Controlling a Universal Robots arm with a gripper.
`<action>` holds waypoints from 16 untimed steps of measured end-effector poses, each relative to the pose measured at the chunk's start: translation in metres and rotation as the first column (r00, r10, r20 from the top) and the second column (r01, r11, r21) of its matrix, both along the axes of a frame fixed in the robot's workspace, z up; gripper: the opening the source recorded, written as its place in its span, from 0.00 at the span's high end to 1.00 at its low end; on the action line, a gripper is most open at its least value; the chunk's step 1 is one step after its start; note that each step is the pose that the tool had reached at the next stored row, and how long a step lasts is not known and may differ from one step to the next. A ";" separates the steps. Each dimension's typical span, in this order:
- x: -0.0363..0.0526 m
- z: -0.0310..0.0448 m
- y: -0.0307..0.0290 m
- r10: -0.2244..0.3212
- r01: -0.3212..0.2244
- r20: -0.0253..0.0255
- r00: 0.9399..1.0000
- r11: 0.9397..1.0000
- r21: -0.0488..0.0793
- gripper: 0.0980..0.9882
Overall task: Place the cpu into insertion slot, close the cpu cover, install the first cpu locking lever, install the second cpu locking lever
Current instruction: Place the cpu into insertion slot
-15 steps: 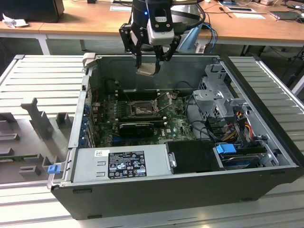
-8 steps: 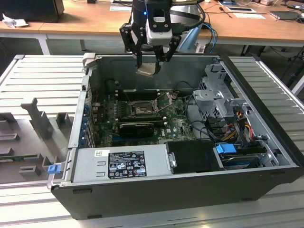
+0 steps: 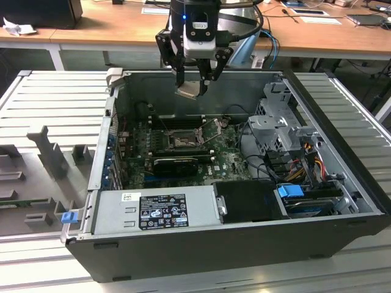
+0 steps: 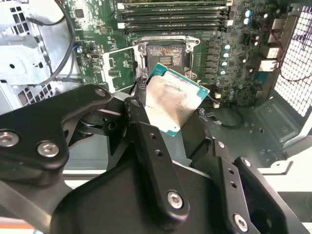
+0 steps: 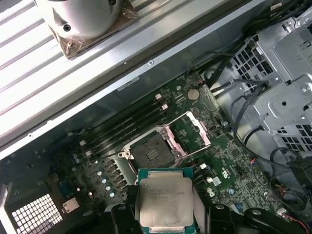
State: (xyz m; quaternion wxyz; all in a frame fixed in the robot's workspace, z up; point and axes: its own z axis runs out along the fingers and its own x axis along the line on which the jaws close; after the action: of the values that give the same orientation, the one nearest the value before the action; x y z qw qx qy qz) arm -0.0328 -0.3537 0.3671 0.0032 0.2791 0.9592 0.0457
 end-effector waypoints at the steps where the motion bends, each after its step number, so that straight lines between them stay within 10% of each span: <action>1: 0.0000 -0.0001 0.0000 -0.011 0.011 0.000 1.000 1.000 0.000 0.52; 11: 0.0000 -0.0012 0.0000 -0.135 0.135 0.000 0.991 0.991 0.000 0.52; 16: 0.0000 -0.0035 0.0000 -0.236 0.236 0.000 0.972 0.972 0.000 0.52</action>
State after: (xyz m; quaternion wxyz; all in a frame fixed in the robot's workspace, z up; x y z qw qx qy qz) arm -0.0328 -0.3537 0.3635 0.0086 0.3910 0.9192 0.0449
